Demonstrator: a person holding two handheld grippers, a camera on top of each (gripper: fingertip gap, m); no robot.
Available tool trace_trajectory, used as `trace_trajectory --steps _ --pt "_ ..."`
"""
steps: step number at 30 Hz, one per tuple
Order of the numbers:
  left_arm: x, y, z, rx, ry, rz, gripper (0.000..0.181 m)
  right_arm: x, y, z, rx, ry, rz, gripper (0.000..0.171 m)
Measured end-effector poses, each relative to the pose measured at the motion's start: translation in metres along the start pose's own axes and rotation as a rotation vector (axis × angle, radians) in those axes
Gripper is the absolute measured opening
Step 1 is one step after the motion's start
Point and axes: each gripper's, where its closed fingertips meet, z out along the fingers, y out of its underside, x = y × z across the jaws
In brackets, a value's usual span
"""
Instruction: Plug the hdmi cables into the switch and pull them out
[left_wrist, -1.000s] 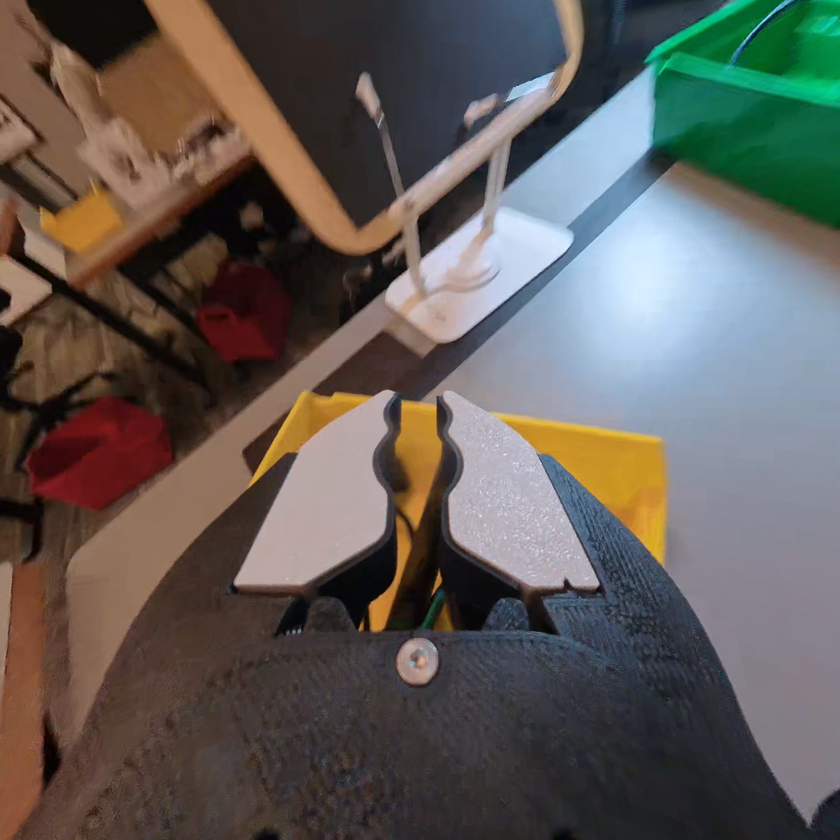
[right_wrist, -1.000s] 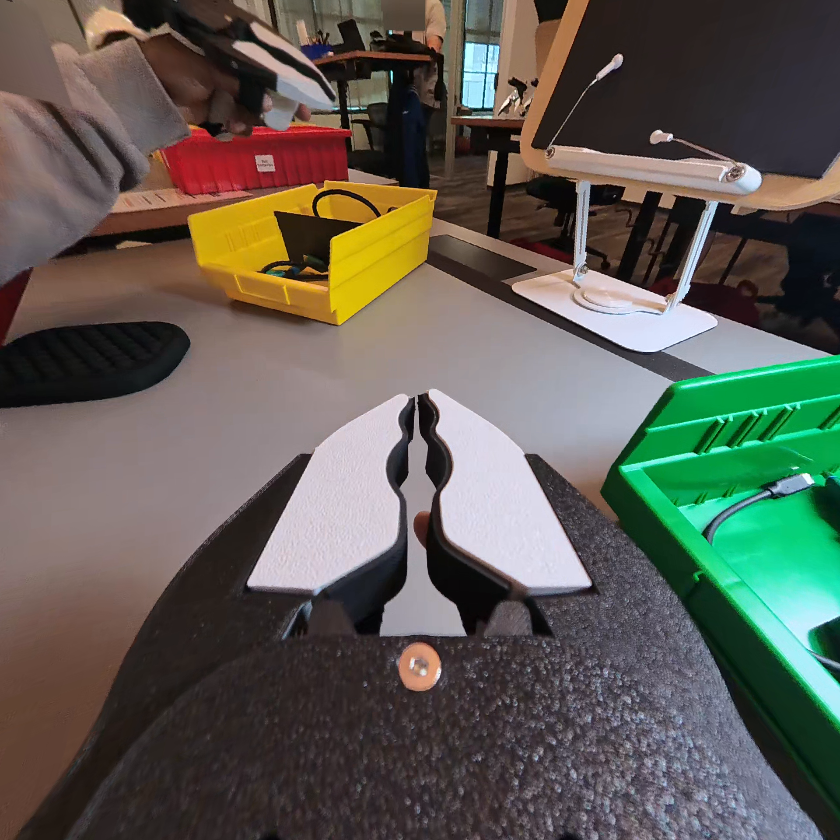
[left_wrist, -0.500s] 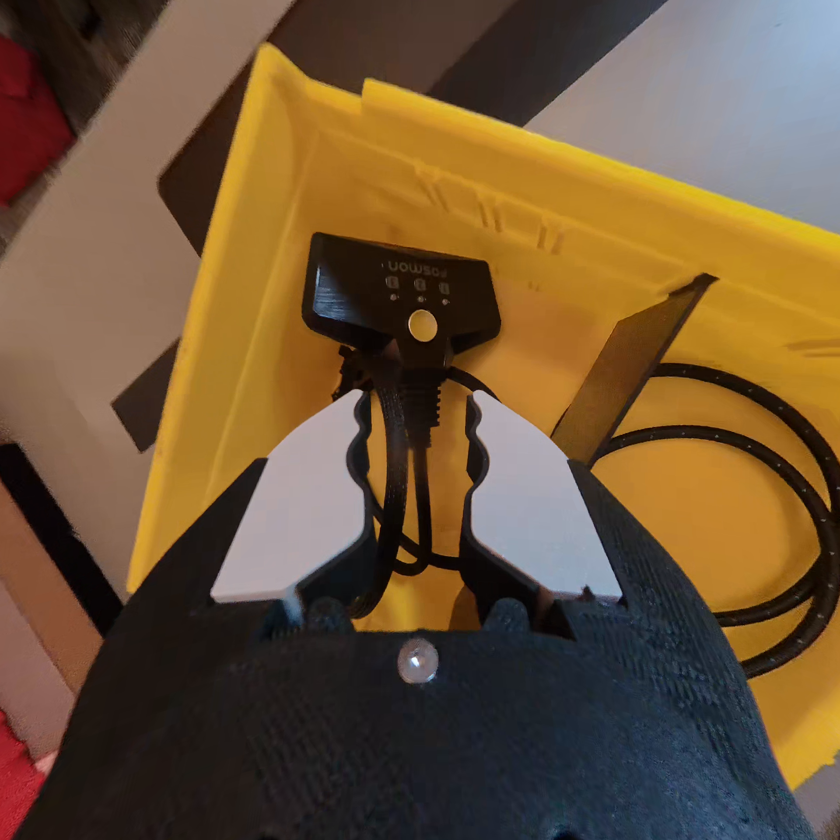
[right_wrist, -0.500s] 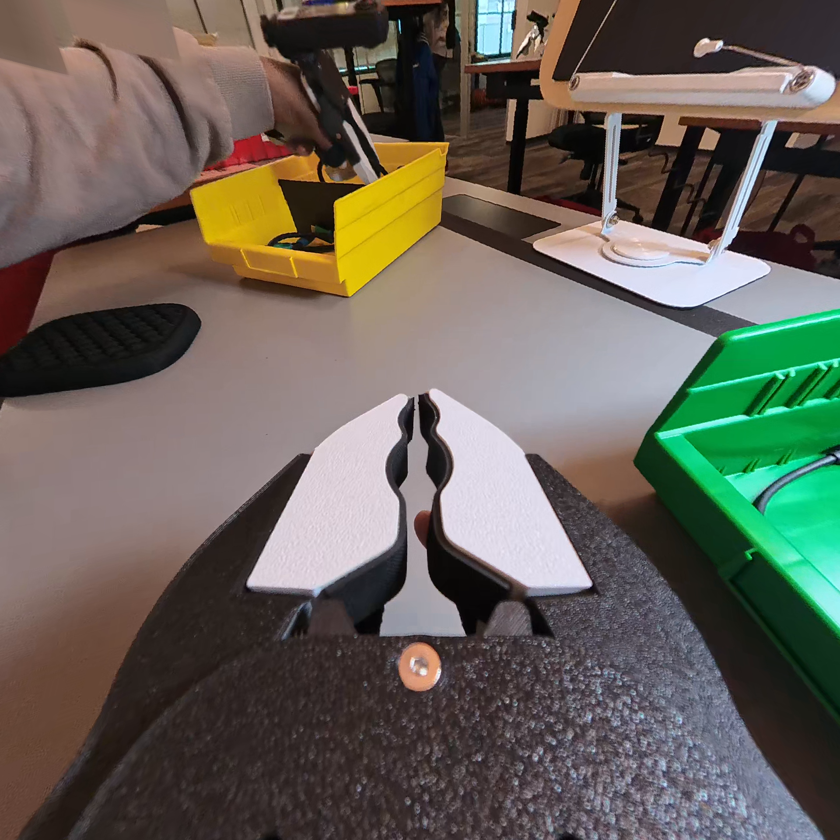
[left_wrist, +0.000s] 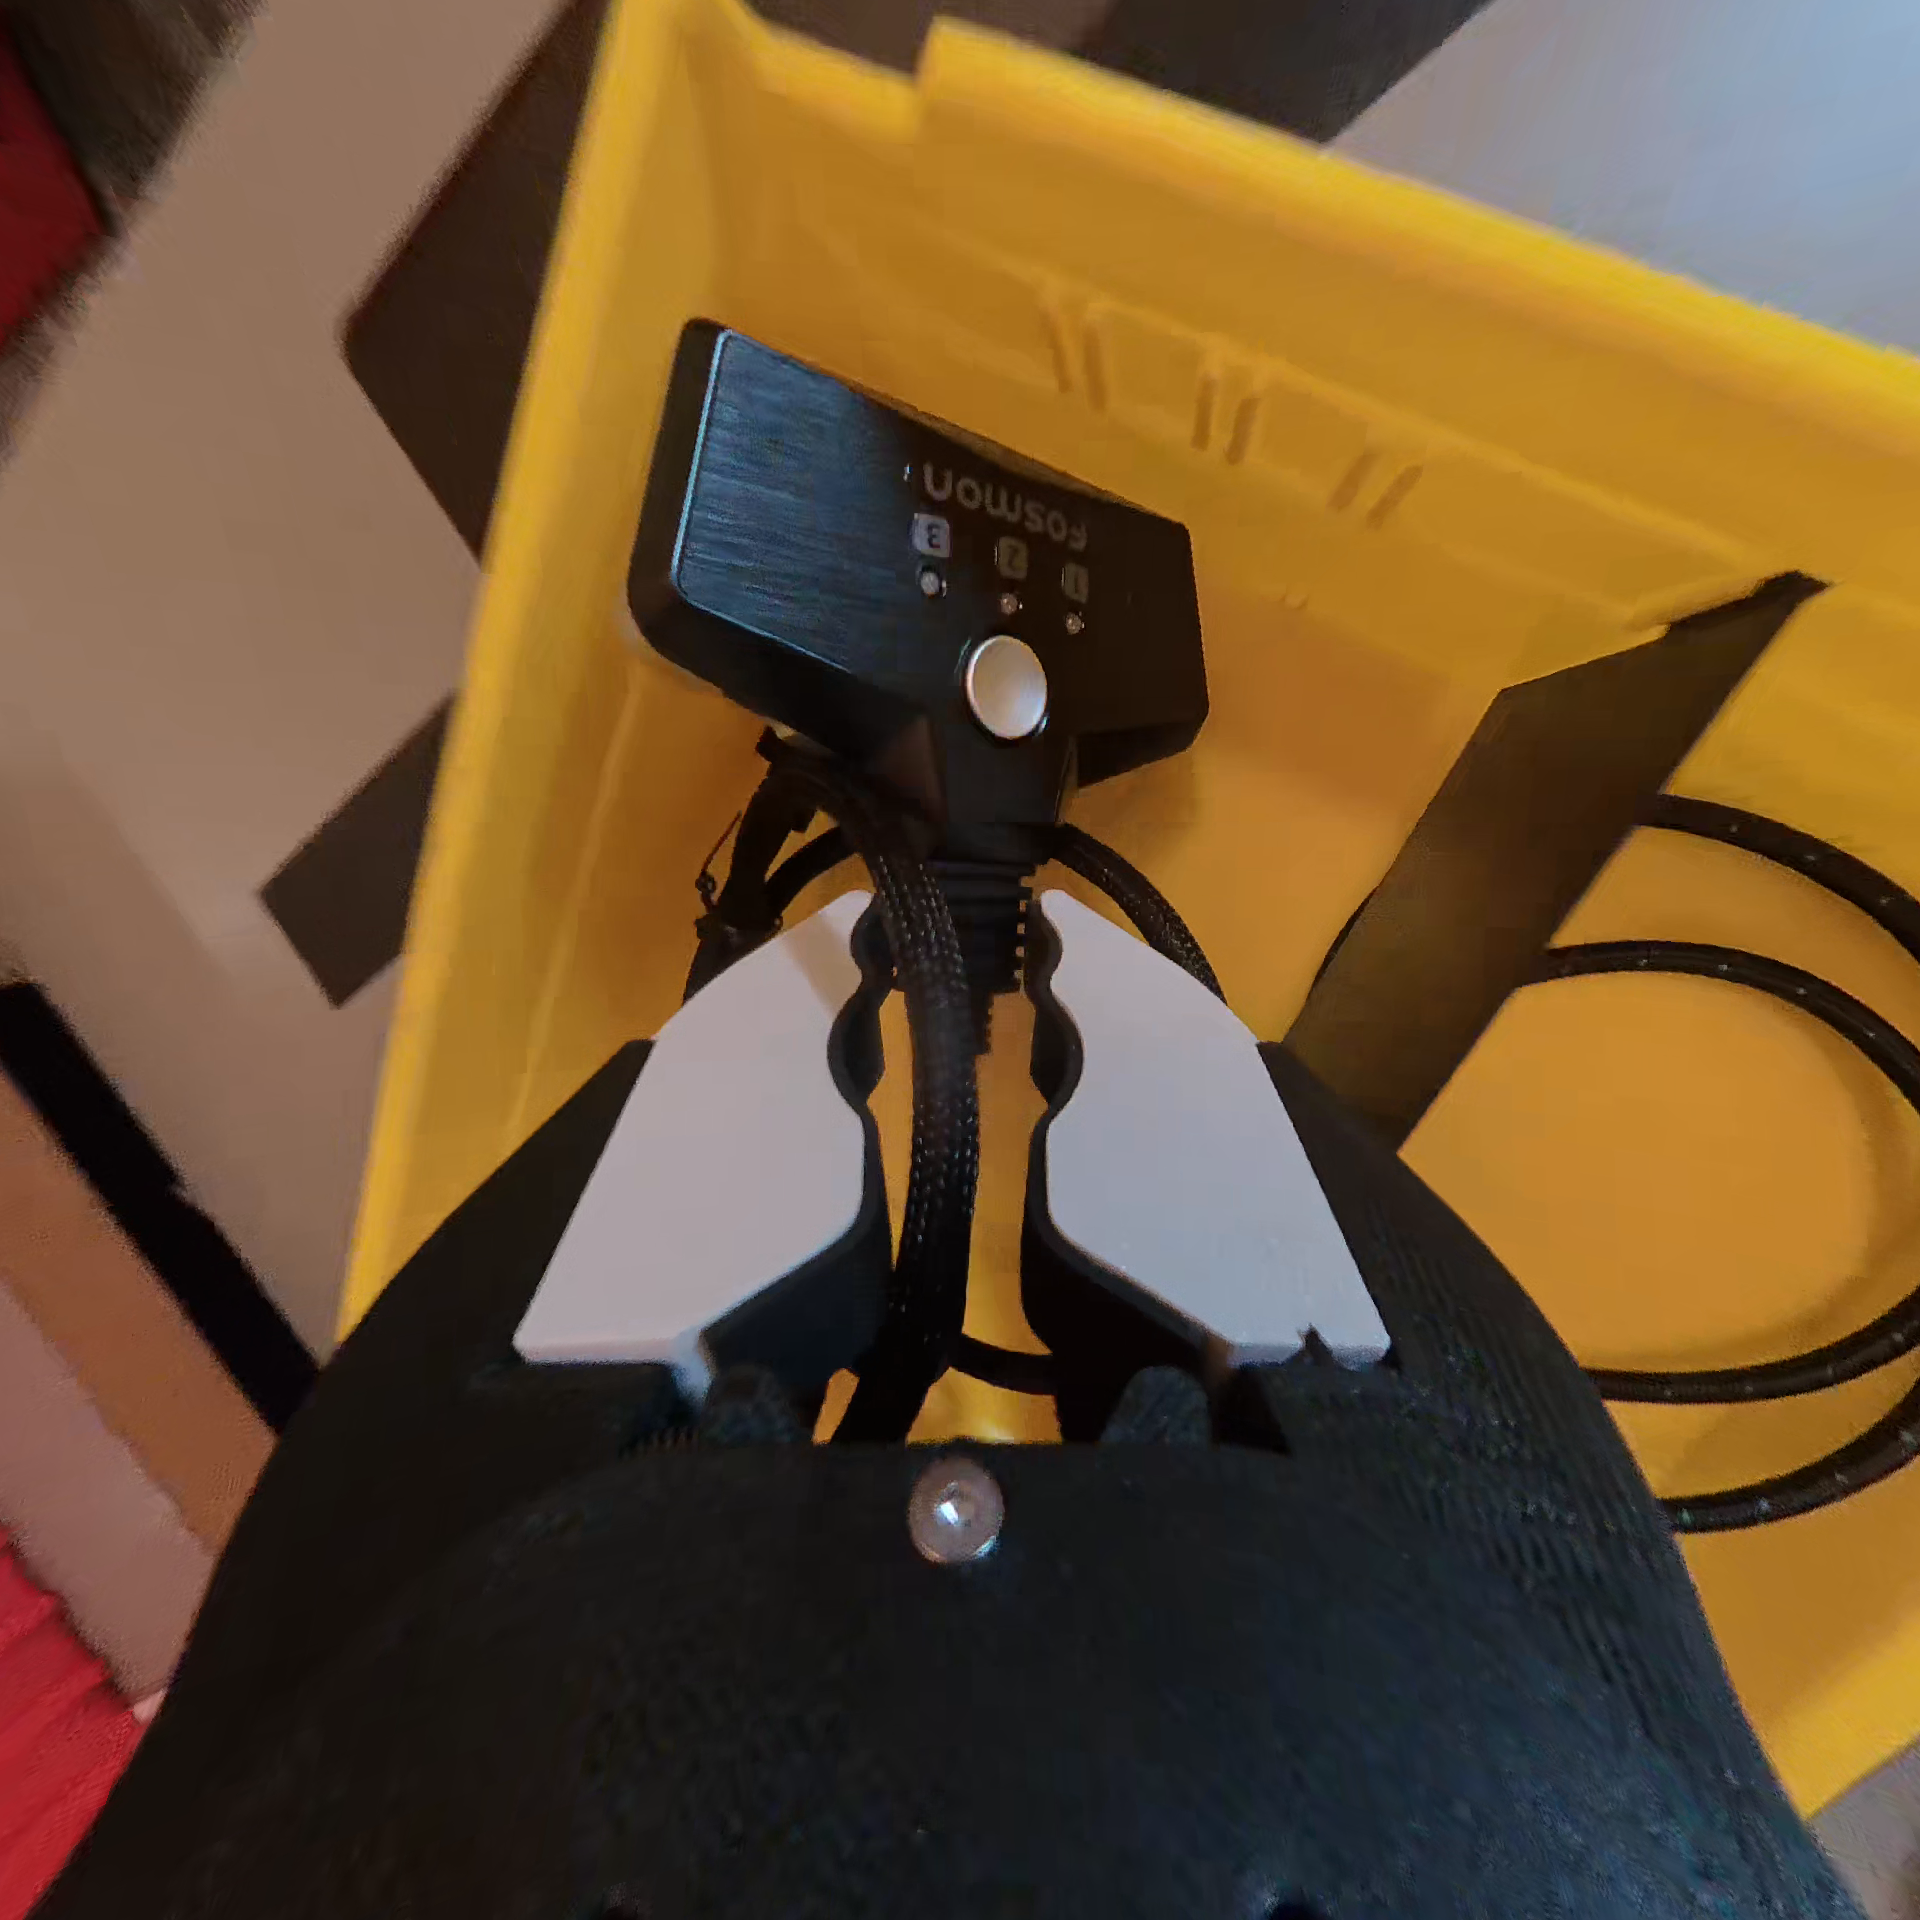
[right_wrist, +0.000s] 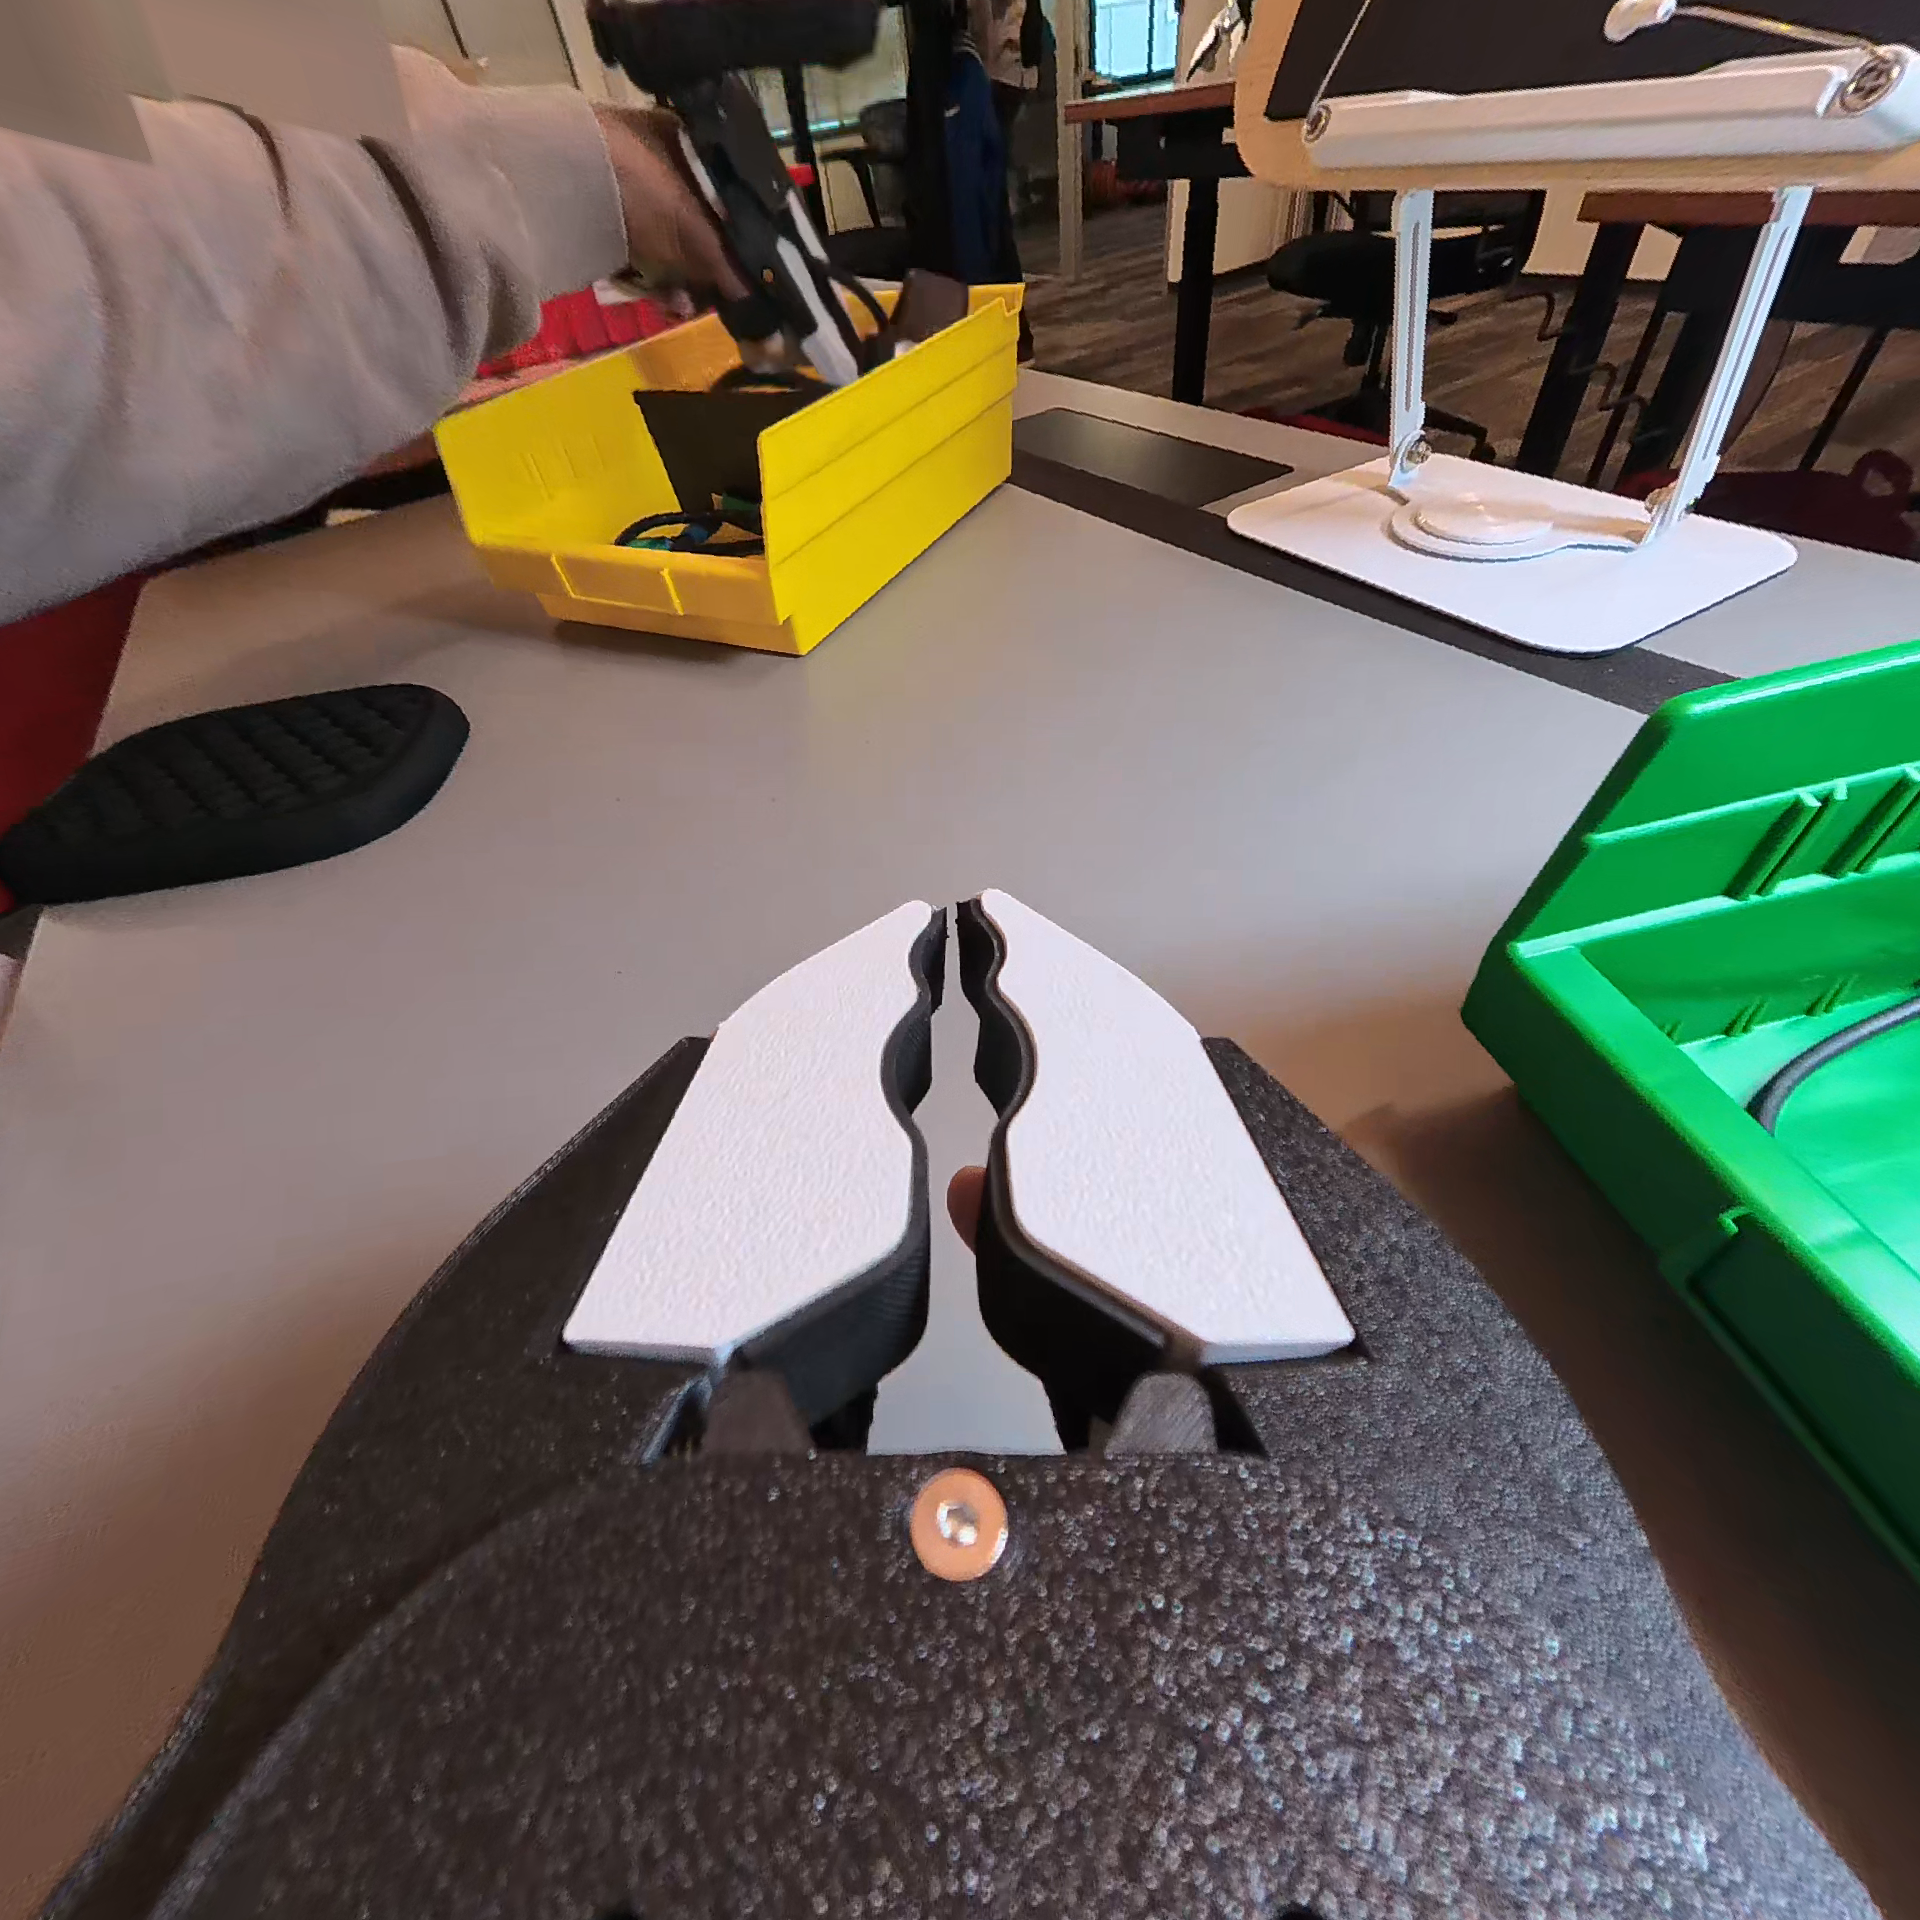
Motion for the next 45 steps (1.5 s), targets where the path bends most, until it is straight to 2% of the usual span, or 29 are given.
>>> trace_trajectory --steps 3,8,12,15,20,23,24,27,28,30,33,38,42,45 --pt "-0.009 -0.021 -0.045 0.139 -0.054 0.041 0.025 -0.002 -0.001 0.000 0.007 -0.004 -0.013 0.003" --pt "0.008 -0.066 -0.151 0.512 -0.099 0.109 0.025 -0.012 -0.002 0.007 0.011 -0.031 -0.038 0.006" --pt "0.075 -0.091 -0.224 0.854 -0.027 0.211 0.025 -0.033 -0.017 0.019 0.063 -0.042 -0.059 0.017" --pt "0.149 -0.096 -0.251 1.064 0.071 0.264 0.025 -0.060 -0.046 0.033 0.157 -0.041 -0.104 0.030" --pt "0.279 -0.089 -0.249 1.310 0.286 0.285 0.025 -0.097 -0.105 0.048 0.366 -0.114 -0.043 0.040" --pt "0.335 -0.083 -0.230 1.385 0.421 0.247 0.025 -0.104 -0.118 0.056 0.396 -0.168 -0.003 0.054" --pt "0.350 -0.080 -0.223 1.411 0.443 0.237 0.025 -0.105 -0.117 0.057 0.406 -0.181 -0.011 0.053" --pt "0.391 -0.064 -0.194 1.354 0.515 0.273 0.025 -0.108 -0.106 0.049 0.455 -0.218 -0.075 0.027" --pt "0.398 -0.061 -0.186 1.337 0.507 0.295 0.025 -0.108 -0.098 0.049 0.432 -0.218 -0.117 0.025" --pt "0.407 -0.057 -0.177 1.298 0.528 0.354 0.025 -0.108 -0.087 0.046 0.368 -0.244 -0.177 0.022" --pt "0.408 -0.058 -0.177 1.271 0.550 0.379 0.024 -0.099 -0.090 0.035 0.346 -0.242 -0.224 0.022" --pt "0.380 -0.056 -0.204 1.383 0.537 0.343 0.025 -0.088 -0.106 0.003 0.345 -0.253 -0.299 0.021" --pt "0.362 -0.051 -0.218 1.419 0.580 0.315 0.036 -0.101 -0.104 -0.016 0.268 -0.396 -0.310 0.021" --pt "0.368 -0.043 -0.225 1.418 0.656 0.371 0.041 -0.110 -0.099 -0.023 0.243 -0.500 -0.281 0.021"
